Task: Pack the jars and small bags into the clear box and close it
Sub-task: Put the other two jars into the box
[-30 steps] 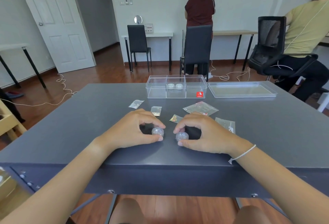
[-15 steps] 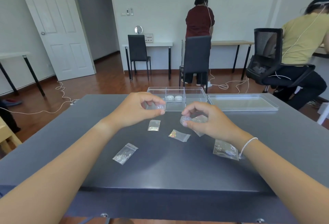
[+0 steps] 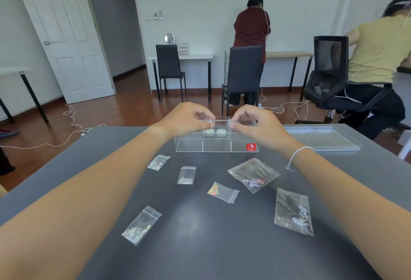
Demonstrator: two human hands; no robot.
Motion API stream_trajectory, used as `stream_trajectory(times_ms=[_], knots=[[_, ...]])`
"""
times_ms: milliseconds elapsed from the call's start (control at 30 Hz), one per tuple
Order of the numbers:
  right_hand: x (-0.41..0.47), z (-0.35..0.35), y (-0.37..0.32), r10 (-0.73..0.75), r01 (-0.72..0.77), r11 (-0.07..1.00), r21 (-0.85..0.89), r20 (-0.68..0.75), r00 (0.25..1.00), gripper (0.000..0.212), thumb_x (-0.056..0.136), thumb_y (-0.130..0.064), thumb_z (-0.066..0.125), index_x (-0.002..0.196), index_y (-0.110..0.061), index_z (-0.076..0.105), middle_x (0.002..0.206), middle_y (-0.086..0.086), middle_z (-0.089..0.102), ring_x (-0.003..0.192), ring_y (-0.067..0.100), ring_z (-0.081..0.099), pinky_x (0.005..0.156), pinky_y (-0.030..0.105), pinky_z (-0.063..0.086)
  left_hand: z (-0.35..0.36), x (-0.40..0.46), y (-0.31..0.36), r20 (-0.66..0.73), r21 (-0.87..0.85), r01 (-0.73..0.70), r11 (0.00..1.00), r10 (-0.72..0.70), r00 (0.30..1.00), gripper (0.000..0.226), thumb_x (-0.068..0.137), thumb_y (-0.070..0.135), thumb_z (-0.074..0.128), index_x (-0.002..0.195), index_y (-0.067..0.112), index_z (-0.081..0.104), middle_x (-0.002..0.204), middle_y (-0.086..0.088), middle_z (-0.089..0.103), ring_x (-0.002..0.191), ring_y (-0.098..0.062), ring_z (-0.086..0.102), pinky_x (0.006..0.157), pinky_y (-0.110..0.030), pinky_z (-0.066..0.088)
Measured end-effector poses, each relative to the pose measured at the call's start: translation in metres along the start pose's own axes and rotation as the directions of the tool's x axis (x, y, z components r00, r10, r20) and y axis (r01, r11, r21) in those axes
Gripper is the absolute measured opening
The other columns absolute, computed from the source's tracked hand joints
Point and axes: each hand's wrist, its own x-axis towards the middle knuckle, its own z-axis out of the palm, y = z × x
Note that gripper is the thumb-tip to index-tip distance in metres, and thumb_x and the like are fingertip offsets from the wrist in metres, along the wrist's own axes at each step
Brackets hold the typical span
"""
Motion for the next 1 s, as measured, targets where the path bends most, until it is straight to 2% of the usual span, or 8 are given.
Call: stream_trajectory(times_ms=[200,333,467,533,667,833,933,1000], knots=[[0.013,0.005,0.016,0.038,-0.037,0.999,0.037,-0.031,0.999,0.011,0.078,-0.027,0.068,0.078,-0.017,0.063,0.084,-0.011,0.064,0.091,0.012,0.059,0.086,0.027,0.043,0.01,0.02,-0.01,0.117,0.078,0.021,0.997,-0.03,0.993,0.005,0.074,0.027,0.072,0.079,0.026,0.072,0.063,0.024,0.062,0.061,0.019,0.051,0.058,0.004,0.033],[0.017,0.01,0.023,0.045,-0.044,0.998,0.037,-0.025,0.999,0.016,0.078,-0.027,0.068,0.081,-0.012,0.064,0.082,-0.01,0.064,0.085,0.004,0.057,0.079,0.015,0.041,0.013,0.028,-0.014,0.207,0.128,0.043,0.991,-0.069,0.976,0.007,0.073,0.029,0.073,0.08,0.029,0.071,0.074,0.02,0.062,0.062,0.017,0.053,0.057,0.002,0.035],[0.022,0.012,0.027,0.058,-0.057,0.998,0.025,-0.026,0.998,0.016,0.078,-0.03,0.068,0.08,-0.015,0.064,0.082,-0.014,0.063,0.086,0.004,0.056,0.077,0.016,0.041,0.013,0.033,-0.015,0.27,0.139,0.072,0.988,-0.107,0.957,0.012,0.072,0.027,0.074,0.084,0.026,0.072,0.095,0.007,0.07,0.079,-0.002,0.06,0.073,-0.012,0.043],[0.023,0.012,0.029,0.062,-0.062,0.998,0.021,-0.026,0.998,0.014,0.078,-0.032,0.067,0.079,-0.018,0.064,0.083,-0.015,0.063,0.088,0.005,0.056,0.079,0.021,0.042,0.012,0.034,-0.015,0.292,0.151,0.08,0.985,-0.122,0.949,0.014,0.072,0.028,0.074,0.085,0.026,0.072,0.096,0.007,0.07,0.085,-0.007,0.062,0.076,-0.014,0.044],[0.024,0.014,0.03,0.065,-0.065,0.998,0.019,-0.013,0.998,0.013,0.078,-0.033,0.067,0.077,-0.021,0.063,0.084,-0.018,0.062,0.089,0.002,0.055,0.076,0.017,0.038,0.011,0.035,-0.014,0.312,0.168,0.086,0.982,-0.135,0.94,0.01,0.073,0.028,0.073,0.082,0.03,0.071,0.087,0.015,0.067,0.082,0.0,0.059,0.073,-0.011,0.04],[0.025,0.015,0.03,0.076,-0.076,0.997,0.015,0.003,0.997,0.014,0.077,-0.033,0.067,0.078,-0.02,0.063,0.085,-0.016,0.063,0.091,0.005,0.055,0.084,0.028,0.041,0.009,0.031,-0.015,0.272,0.12,0.067,0.991,-0.097,0.957,0.009,0.075,0.027,0.072,0.084,0.028,0.071,0.086,0.015,0.066,0.077,0.007,0.058,0.07,-0.008,0.038],[0.027,0.015,0.027,0.078,-0.078,0.997,-0.001,0.02,0.997,0.011,0.077,-0.033,0.068,0.076,-0.024,0.063,0.083,-0.018,0.062,0.088,0.003,0.055,0.084,0.028,0.041,-0.001,0.023,-0.017,0.167,0.05,0.058,0.997,-0.066,0.984,0.01,0.076,0.027,0.071,0.086,0.028,0.072,0.085,0.017,0.066,0.073,0.015,0.056,0.068,-0.002,0.037],[0.029,0.014,0.026,0.087,-0.087,0.996,-0.008,0.059,0.994,0.009,0.077,-0.032,0.068,0.075,-0.024,0.063,0.084,-0.019,0.063,0.088,0.001,0.055,0.085,0.028,0.041,-0.009,0.013,-0.021,0.076,0.003,0.065,0.998,-0.065,0.995,0.011,0.076,0.027,0.071,0.087,0.03,0.071,0.084,0.019,0.065,0.072,0.012,0.056,0.064,-0.002,0.037]])
